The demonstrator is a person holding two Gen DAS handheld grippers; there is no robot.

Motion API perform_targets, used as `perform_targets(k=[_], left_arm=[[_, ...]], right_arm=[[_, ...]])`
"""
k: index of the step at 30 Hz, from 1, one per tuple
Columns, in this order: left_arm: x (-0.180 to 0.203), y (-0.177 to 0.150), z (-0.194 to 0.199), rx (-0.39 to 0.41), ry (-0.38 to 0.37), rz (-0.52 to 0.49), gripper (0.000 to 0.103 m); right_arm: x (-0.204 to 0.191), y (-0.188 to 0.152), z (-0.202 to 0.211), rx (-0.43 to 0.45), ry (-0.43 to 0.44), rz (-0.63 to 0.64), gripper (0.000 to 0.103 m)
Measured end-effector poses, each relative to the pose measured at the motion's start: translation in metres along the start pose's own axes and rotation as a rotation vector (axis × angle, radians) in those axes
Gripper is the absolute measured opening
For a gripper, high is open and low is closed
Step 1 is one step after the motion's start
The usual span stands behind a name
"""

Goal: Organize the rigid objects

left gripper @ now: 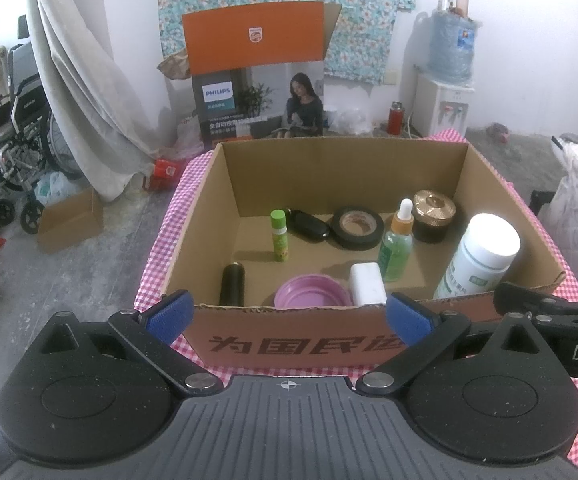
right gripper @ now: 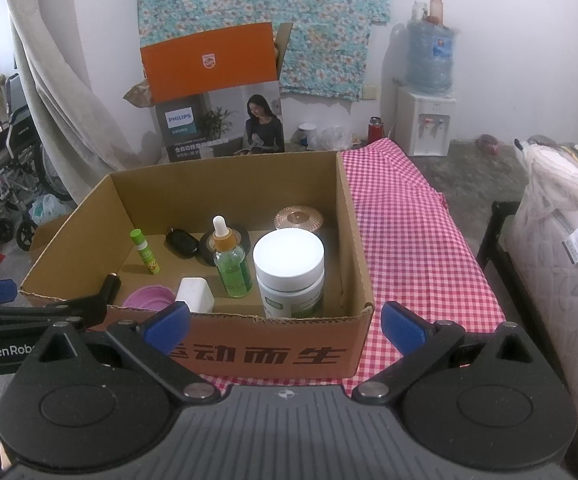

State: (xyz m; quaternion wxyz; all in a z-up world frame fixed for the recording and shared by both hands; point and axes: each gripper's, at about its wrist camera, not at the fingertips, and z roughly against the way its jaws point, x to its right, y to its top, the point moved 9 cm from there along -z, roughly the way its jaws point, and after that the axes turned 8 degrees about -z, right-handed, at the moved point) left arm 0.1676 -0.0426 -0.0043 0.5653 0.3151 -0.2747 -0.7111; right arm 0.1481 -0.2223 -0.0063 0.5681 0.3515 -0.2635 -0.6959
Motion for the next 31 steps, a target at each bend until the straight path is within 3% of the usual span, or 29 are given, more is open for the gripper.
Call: perform_targets(k=[31], left_arm=[[-0.0019, -0.0001, 0.0005, -0.001, 0.0, -0.005, 0.103]], right_arm=[[0.0026, -0.0004, 0.0021, 0.002, 0.001, -0.001, 0.103]])
